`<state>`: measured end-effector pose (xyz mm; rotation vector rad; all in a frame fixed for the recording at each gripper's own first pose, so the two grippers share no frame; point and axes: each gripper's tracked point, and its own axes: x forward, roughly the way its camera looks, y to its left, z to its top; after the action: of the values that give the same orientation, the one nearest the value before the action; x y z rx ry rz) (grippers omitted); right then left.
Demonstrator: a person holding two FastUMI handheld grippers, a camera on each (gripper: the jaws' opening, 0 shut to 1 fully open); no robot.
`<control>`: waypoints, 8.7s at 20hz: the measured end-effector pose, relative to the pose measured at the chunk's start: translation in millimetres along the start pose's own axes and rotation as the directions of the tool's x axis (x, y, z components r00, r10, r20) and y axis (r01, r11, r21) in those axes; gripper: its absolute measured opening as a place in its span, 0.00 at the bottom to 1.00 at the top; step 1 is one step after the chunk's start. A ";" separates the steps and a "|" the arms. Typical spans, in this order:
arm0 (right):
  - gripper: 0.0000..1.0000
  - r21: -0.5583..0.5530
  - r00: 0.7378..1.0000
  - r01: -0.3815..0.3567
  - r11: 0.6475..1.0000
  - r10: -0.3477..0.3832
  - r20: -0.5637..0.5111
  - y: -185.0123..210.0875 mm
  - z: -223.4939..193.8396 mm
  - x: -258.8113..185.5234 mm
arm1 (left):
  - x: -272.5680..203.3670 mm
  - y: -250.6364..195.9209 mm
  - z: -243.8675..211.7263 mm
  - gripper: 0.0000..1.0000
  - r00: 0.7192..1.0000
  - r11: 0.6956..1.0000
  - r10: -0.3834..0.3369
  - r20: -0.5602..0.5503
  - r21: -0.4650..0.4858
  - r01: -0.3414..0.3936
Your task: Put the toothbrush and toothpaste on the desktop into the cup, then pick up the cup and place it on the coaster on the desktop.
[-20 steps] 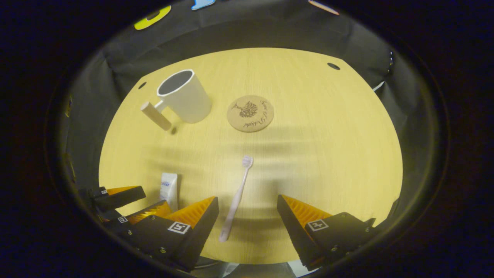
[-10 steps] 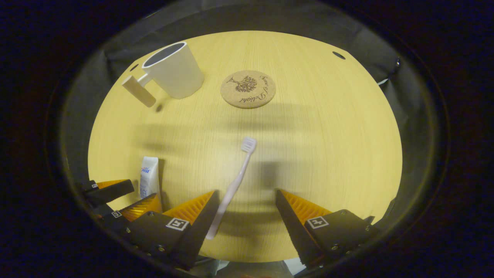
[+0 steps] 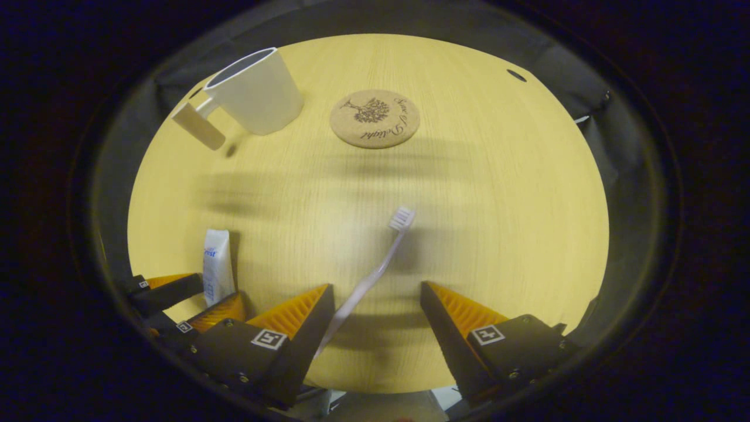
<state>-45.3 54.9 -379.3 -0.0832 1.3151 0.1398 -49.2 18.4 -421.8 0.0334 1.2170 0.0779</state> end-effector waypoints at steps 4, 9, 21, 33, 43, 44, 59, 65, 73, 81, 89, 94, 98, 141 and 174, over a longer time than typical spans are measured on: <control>0.91 0.014 0.999 0.006 1.000 -0.005 -0.052 1.7 2.0 1.3 | 0.3 -0.2 1.4 0.90 0.999 1.000 0.008 -0.034 0.012 -0.007; 0.54 -0.016 0.994 -0.002 1.000 0.001 -0.109 5.0 -1.6 -0.6 | 0.8 4.5 5.0 0.57 0.998 1.000 0.010 -0.067 -0.006 -0.011; 0.02 0.000 0.991 -0.034 0.999 0.034 -0.129 2.4 1.2 0.4 | -2.2 4.4 6.8 0.21 0.996 1.000 0.017 -0.093 -0.021 -0.019; 0.02 0.011 0.990 -0.063 0.998 0.064 -0.129 1.4 4.1 0.9 | -86.7 8.2 80.3 0.20 0.995 0.995 -0.021 0.094 -0.093 0.029; 0.02 0.031 0.989 -0.082 0.996 0.085 -0.122 0.6 4.5 1.0 | -146.5 8.7 190.7 0.21 0.959 0.995 -0.045 0.278 -0.074 0.068; 0.02 0.034 0.989 -0.085 0.996 0.089 -0.121 0.4 4.9 0.5 | -146.1 9.2 200.7 0.21 0.955 0.995 -0.045 0.292 -0.067 0.067; 0.02 0.083 0.983 -0.134 0.987 0.143 -0.112 -1.1 2.4 1.2 | -104.2 -3.3 337.8 0.20 0.889 0.992 -0.084 0.450 0.118 0.034; 0.02 0.117 0.978 -0.164 0.980 0.177 -0.113 -1.8 2.2 1.2 | -76.1 -9.0 356.4 0.20 0.831 0.990 -0.137 0.539 0.105 0.095; 0.03 0.134 0.974 -0.176 0.975 0.192 -0.123 -2.5 2.7 1.7 | -74.0 -9.7 357.1 0.22 0.764 0.989 -0.127 0.633 0.136 0.052; 0.03 0.142 0.972 -0.189 0.972 0.206 -0.113 -2.6 2.0 2.3 | -58.5 -5.6 334.8 0.22 0.736 0.993 -0.107 0.669 0.108 0.046; 0.03 0.137 0.974 -0.186 0.973 0.201 -0.105 -2.6 2.4 2.3 | -51.7 -6.9 325.5 0.34 0.752 0.991 -0.131 0.645 0.112 0.077; 0.03 0.135 0.976 -0.182 0.974 0.195 -0.098 -2.5 2.2 2.6 | -60.5 -9.7 327.9 0.55 0.738 0.988 -0.145 0.660 0.131 0.077; 0.03 0.144 0.979 -0.174 0.974 0.187 -0.078 -2.4 3.8 2.0 | -79.9 -13.3 334.4 0.62 0.702 0.986 -0.148 0.697 0.161 0.049; 0.02 0.150 0.692 -0.304 0.941 0.110 0.714 56.4 281.9 -115.9 | -307.3 174.5 283.4 0.72 0.394 0.996 0.087 0.915 -0.093 -0.006; 0.26 -0.006 0.598 -0.247 0.969 0.157 0.786 58.2 187.9 -155.9 | -200.1 91.6 262.9 0.72 0.611 0.986 -0.163 0.775 0.141 0.085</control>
<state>87.5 130.2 -180.1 0.2092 0.4261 0.2684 124.6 98.3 -137.4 0.0551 0.3169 -0.1137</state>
